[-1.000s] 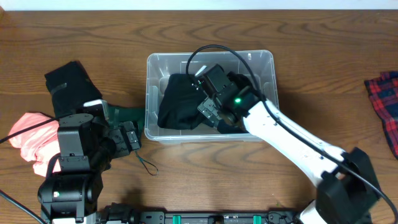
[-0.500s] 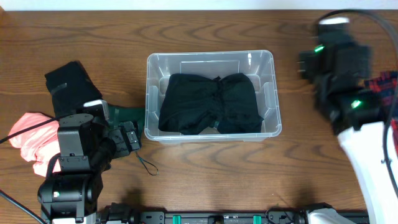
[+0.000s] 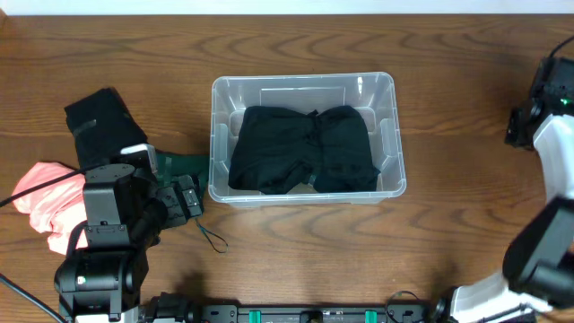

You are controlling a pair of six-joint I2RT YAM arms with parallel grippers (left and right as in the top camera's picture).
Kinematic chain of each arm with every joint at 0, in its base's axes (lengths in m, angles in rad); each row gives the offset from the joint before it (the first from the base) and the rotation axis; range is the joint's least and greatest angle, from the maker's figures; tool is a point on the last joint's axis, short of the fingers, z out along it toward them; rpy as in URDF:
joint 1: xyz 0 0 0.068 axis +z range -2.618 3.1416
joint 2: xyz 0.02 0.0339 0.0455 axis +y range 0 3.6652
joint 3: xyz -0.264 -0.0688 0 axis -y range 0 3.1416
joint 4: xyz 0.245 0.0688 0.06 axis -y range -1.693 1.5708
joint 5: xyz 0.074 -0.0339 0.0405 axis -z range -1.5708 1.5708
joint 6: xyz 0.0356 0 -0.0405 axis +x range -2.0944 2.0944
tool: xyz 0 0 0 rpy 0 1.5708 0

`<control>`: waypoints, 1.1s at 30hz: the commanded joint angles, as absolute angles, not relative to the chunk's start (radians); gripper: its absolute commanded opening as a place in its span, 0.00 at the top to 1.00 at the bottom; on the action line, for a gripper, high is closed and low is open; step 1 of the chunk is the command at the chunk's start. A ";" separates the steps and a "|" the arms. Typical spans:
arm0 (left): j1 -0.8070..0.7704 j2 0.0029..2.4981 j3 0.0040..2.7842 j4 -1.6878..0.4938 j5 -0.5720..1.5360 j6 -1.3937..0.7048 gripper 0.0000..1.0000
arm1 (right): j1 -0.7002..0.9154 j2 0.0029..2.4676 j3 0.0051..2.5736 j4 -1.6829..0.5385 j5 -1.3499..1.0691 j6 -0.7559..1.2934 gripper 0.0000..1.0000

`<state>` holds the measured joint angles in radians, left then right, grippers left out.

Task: Pack container
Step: 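Move the right gripper to the plaid shirt and grasp it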

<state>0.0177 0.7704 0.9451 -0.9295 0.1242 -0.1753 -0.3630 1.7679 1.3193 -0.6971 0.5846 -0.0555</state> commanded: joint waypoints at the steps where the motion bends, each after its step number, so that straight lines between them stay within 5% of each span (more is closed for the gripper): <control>1: 0.015 0.770 0.962 -0.931 0.127 -0.155 0.02 | -0.418 1.868 1.311 -0.687 0.593 -0.072 0.01; 20: 0.015 0.770 0.962 -0.931 0.127 -0.155 0.02 | -0.626 2.054 1.311 -0.481 0.540 -0.193 0.04; 24: 0.015 0.770 0.962 -0.931 0.127 -0.155 0.02 | -0.667 2.055 1.311 -0.471 0.429 -0.193 0.18; 29: 0.015 0.770 0.962 -0.931 0.127 -0.155 0.02 | -0.691 2.055 1.311 -0.464 0.406 -0.191 0.49; 33: 0.015 0.770 0.962 -0.931 0.126 -0.155 0.02 | -0.683 2.054 1.312 -0.484 0.401 -0.169 0.66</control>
